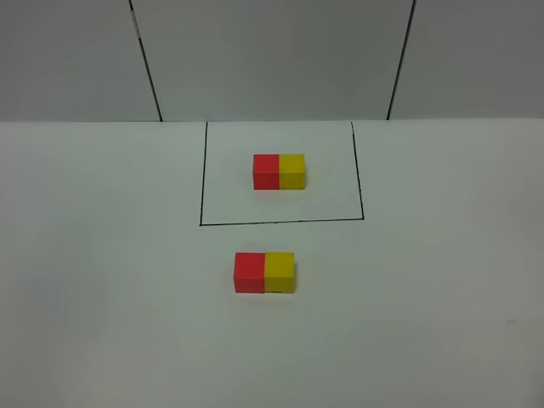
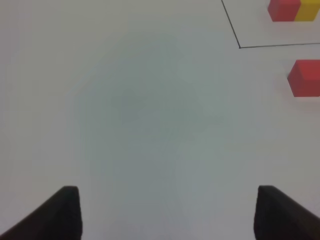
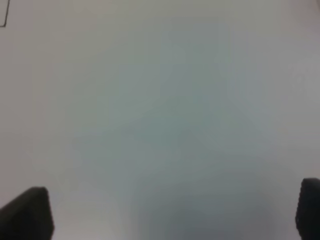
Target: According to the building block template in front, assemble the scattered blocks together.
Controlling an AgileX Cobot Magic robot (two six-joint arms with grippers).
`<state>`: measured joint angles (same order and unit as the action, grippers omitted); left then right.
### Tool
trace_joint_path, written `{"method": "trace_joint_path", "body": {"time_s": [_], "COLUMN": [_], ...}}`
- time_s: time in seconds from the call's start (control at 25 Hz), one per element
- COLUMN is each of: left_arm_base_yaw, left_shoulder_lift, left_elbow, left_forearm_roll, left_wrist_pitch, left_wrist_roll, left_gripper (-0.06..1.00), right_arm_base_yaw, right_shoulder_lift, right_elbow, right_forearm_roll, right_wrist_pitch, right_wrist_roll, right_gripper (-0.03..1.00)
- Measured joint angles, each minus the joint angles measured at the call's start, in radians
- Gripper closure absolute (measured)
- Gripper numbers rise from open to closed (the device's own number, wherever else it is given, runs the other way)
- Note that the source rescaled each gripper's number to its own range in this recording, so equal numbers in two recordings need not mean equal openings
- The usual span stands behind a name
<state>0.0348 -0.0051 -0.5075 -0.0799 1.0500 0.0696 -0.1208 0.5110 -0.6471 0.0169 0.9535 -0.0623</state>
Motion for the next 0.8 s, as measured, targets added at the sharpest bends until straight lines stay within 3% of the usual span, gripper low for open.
{"method": "trace_joint_path", "body": {"time_s": [0.32,0.8], "left_arm_base_yaw": [0.000,0.000], "left_shoulder_lift": [0.000,0.000], "left_elbow": [0.000,0.000], "left_forearm_roll": [0.000,0.000], "left_wrist_pitch": [0.000,0.000], "left_wrist_roll": [0.000,0.001], "left_gripper": [0.32,0.32], "right_arm_base_yaw": [0.044,0.044], "right_shoulder_lift": [-0.172,-0.457], "right_elbow": [0.122,0.150], "right_forearm_roll": [0.007,0.008], "right_wrist_pitch": [0.028,0.112], "right_wrist_roll": [0.007,0.003], "right_gripper": [-0.03,-0.03]}}
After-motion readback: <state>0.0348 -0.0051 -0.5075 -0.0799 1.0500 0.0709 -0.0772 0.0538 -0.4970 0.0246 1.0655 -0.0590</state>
